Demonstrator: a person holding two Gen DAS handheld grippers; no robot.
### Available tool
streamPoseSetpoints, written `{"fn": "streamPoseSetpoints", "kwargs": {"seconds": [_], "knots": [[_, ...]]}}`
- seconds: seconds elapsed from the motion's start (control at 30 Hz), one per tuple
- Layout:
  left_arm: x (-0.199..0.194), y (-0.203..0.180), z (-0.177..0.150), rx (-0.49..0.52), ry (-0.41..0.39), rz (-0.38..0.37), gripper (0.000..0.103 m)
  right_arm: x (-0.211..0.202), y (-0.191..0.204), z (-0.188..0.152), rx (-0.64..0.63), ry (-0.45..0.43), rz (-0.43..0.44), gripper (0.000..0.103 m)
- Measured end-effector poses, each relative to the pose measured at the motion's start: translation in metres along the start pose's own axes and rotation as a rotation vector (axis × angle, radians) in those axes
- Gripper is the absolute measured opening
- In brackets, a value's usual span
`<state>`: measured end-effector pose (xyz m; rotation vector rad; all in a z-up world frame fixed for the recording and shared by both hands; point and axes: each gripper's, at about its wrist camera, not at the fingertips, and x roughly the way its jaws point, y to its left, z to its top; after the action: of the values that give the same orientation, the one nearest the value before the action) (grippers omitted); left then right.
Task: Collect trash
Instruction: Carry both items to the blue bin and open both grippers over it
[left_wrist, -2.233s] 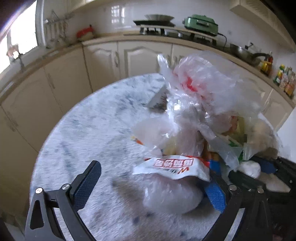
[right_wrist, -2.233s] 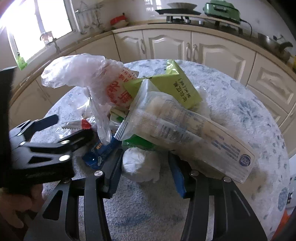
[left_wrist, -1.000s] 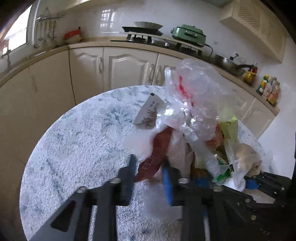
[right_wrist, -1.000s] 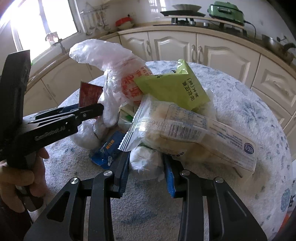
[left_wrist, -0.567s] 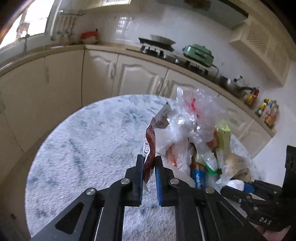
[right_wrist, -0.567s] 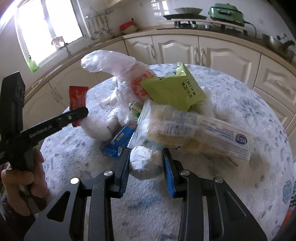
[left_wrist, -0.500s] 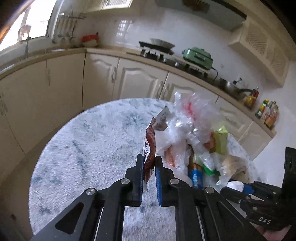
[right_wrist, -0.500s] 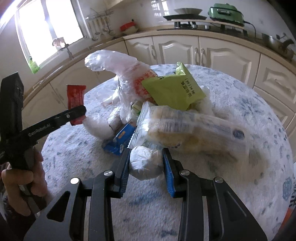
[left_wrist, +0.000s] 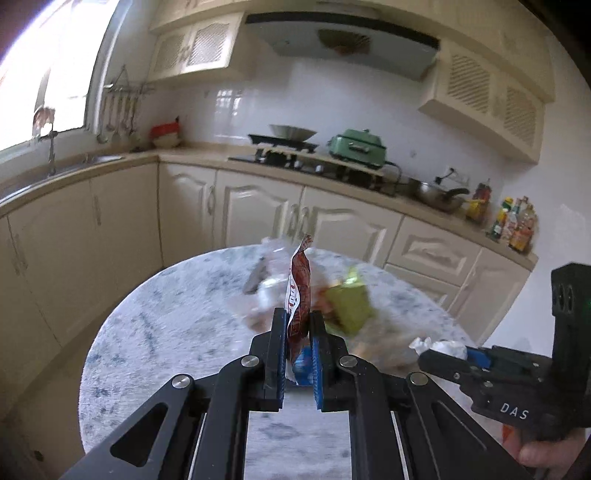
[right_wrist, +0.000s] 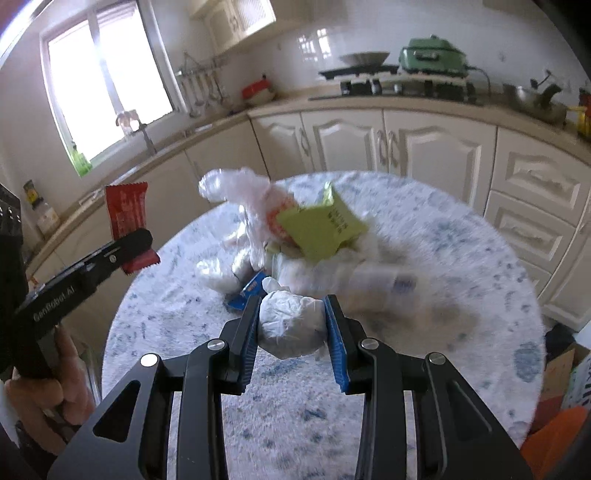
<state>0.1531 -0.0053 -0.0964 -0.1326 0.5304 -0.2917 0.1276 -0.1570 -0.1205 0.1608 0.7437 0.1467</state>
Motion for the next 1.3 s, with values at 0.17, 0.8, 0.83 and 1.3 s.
{"fn": "streamPoseSetpoints", "kwargs": {"seconds": [0.17,0.8,0.83,1.3], "knots": [[-0.018,-0.036,0.002,0.046,-0.027,-0.041,0.008,-0.036,-0.018,0.005,0.024,-0.075,-0.03,0.034],[0.025,-0.227,0.008,0.195,0.075,-0.408,0.008,-0.171,-0.192,-0.025,0.245,-0.219,-0.349,0.034],[0.033,-0.239,0.007,0.203,0.098,-0.431,0.008,-0.175,-0.203,-0.03,0.264,-0.217,-0.367,0.034],[0.172,-0.4,-0.052,0.34,0.527,-0.533,0.008,-0.146,-0.384,-0.139,0.599,-0.022,-0.475,0.034]]}}
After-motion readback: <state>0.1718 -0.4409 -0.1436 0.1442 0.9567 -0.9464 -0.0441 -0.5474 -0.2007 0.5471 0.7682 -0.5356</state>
